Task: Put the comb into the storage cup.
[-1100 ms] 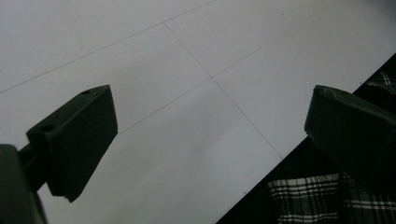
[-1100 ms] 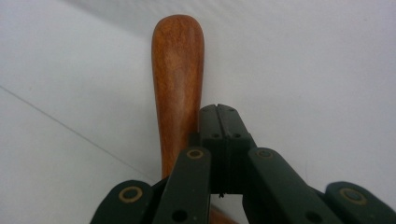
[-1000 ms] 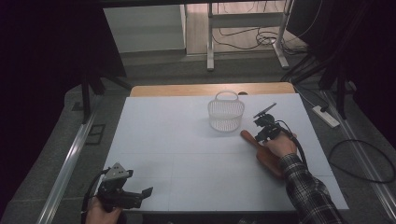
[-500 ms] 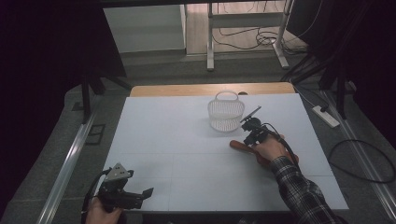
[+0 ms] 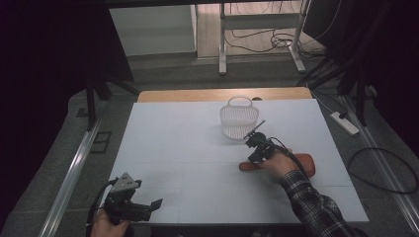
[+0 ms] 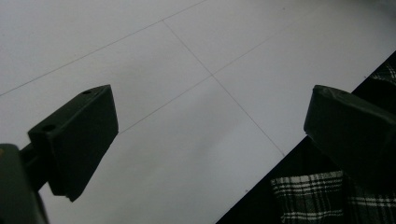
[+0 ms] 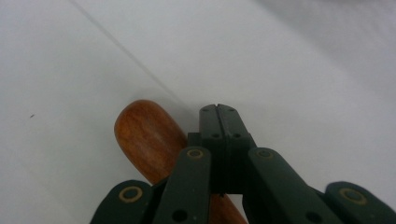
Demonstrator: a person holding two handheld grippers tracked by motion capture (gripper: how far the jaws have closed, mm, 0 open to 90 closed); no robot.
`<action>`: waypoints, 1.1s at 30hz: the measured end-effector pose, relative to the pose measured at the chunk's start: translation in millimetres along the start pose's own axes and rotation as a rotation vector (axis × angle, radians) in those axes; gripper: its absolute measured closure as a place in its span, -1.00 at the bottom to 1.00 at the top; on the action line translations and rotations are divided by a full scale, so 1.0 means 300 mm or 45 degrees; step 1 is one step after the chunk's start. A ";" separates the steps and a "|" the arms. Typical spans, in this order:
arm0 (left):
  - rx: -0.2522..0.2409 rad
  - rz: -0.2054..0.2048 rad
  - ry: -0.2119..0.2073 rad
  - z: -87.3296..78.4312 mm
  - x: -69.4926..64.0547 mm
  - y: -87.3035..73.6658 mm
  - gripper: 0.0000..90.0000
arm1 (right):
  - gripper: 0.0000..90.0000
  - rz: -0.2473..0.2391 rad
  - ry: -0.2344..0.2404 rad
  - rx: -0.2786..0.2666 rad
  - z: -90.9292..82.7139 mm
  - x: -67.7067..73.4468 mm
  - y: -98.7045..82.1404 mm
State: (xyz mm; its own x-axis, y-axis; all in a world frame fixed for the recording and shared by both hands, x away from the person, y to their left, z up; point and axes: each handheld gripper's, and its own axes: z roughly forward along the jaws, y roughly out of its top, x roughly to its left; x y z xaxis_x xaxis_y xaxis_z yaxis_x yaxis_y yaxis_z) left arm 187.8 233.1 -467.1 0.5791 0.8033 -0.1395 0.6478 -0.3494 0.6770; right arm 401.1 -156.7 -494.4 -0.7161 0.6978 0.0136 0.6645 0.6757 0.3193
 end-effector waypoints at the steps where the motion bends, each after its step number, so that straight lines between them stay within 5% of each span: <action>1: 0.000 0.001 0.001 0.000 0.000 0.000 -0.91 | 0.99 -0.002 0.003 0.000 0.000 0.006 -0.003; 17: 0.001 0.005 -0.002 0.000 -0.001 0.001 -0.91 | 0.99 -0.057 0.055 0.045 -0.033 0.081 -0.122; 33: 0.002 -0.002 -0.007 0.001 0.001 0.001 -0.91 | 0.99 -0.044 0.079 0.054 -0.081 0.067 -0.251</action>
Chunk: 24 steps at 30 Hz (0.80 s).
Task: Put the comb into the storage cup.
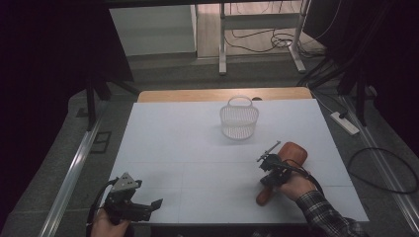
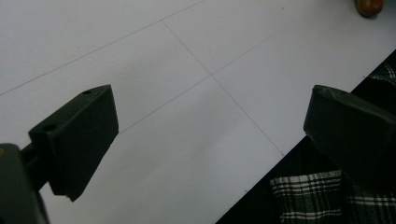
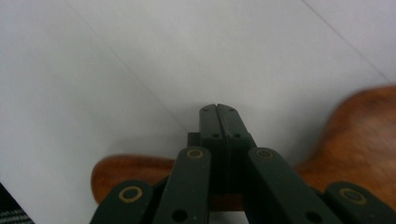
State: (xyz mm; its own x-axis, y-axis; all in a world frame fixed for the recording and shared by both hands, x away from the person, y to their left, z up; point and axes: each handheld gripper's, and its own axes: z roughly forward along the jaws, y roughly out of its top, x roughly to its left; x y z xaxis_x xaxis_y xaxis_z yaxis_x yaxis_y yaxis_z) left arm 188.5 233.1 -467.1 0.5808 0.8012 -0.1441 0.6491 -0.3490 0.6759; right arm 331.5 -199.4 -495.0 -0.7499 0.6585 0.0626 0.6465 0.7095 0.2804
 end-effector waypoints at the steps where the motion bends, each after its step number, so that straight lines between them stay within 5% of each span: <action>1: -0.002 -0.004 0.000 0.000 0.001 0.000 -0.91 | 0.99 0.006 -0.016 0.001 -0.010 -0.007 -0.023; 24: -0.046 -0.043 0.002 -0.011 0.010 -0.005 -0.93 | 0.99 0.138 -0.040 -0.025 -0.088 -0.115 -0.198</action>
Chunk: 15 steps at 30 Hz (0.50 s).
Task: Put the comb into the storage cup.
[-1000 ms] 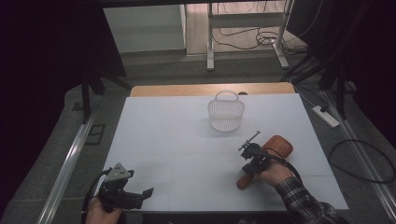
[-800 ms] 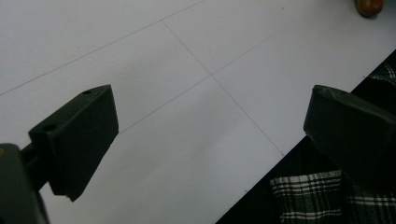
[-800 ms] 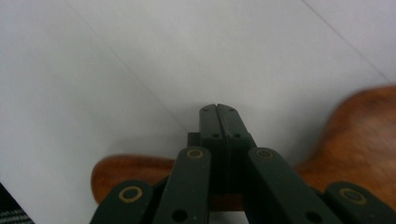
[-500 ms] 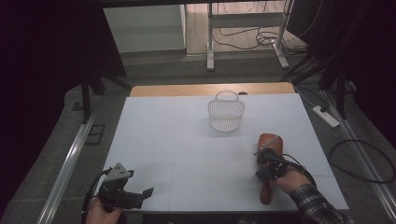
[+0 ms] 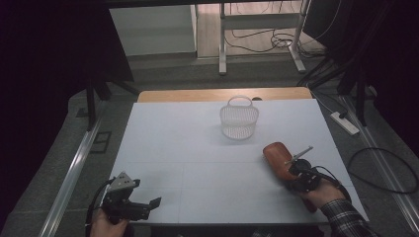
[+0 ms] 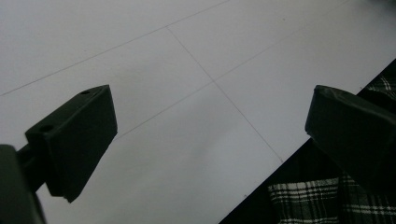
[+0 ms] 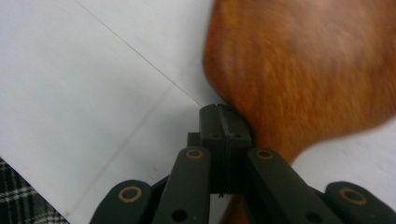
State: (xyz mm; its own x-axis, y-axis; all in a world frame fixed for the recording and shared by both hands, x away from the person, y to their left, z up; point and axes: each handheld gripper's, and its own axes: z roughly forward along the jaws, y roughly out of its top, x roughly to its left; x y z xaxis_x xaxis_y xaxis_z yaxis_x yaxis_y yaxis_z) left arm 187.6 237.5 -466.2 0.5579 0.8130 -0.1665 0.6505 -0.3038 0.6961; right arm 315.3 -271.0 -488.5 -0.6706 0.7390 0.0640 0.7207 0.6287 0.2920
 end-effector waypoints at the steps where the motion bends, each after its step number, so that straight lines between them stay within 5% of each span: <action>1: -0.006 -0.001 0.005 -0.002 -0.001 0.000 -0.94 | 0.99 0.008 -0.002 -0.004 -0.002 -0.006 -0.006; 15: -0.007 -0.021 0.056 -0.003 0.002 0.000 -0.99 | 0.99 0.057 -0.027 -0.014 -0.020 -0.046 -0.049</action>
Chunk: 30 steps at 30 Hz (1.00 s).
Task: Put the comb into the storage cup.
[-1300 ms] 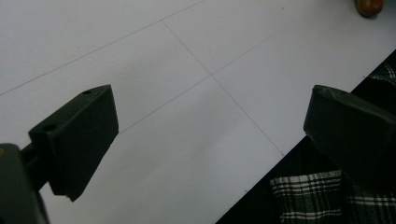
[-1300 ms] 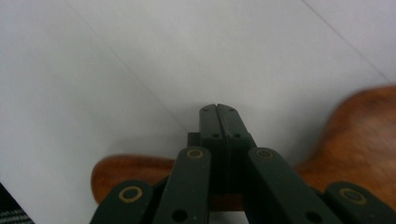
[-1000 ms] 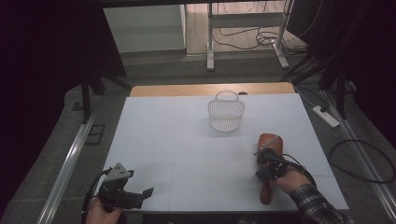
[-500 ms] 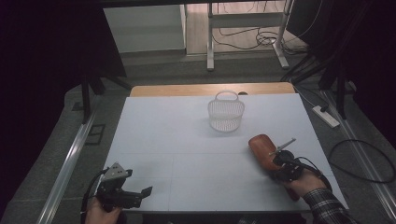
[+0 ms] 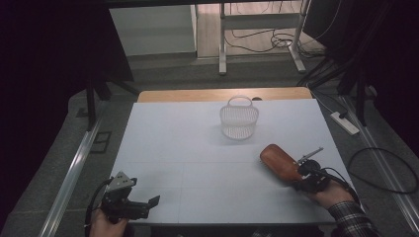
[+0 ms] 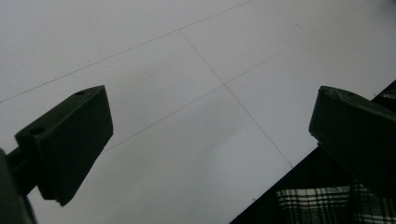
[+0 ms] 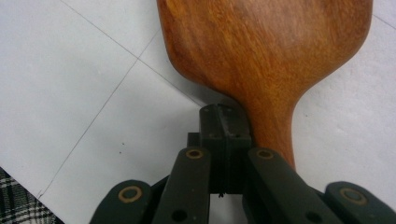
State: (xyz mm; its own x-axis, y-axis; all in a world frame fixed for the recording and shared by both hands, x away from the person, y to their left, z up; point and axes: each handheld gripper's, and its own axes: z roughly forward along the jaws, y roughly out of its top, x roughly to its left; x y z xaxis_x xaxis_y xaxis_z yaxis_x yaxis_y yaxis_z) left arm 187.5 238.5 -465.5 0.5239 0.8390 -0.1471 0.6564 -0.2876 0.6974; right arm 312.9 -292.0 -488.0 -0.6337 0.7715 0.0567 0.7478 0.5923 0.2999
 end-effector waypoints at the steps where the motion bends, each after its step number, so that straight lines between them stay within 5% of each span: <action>1: 0.004 0.001 0.011 0.000 0.000 0.000 -0.99 | 0.99 -0.005 -0.003 -0.001 0.000 0.000 0.000; 15: 0.040 -0.014 0.045 0.001 0.011 -0.003 -0.98 | 0.83 -0.023 0.013 -0.083 -0.041 0.030 -0.002; 30: 0.048 -0.008 0.031 0.005 0.011 -0.003 -0.96 | -0.12 -0.042 -0.043 -0.268 -0.127 0.071 -0.036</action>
State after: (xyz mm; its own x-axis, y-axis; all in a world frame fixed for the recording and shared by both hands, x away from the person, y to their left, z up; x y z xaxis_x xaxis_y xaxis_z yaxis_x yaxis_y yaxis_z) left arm 189.4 240.8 -467.5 0.5064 0.8519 -0.1338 0.6798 -0.2989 0.6697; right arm 283.8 -290.9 -453.9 -0.6475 0.7620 0.0127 0.6668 0.5584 0.4936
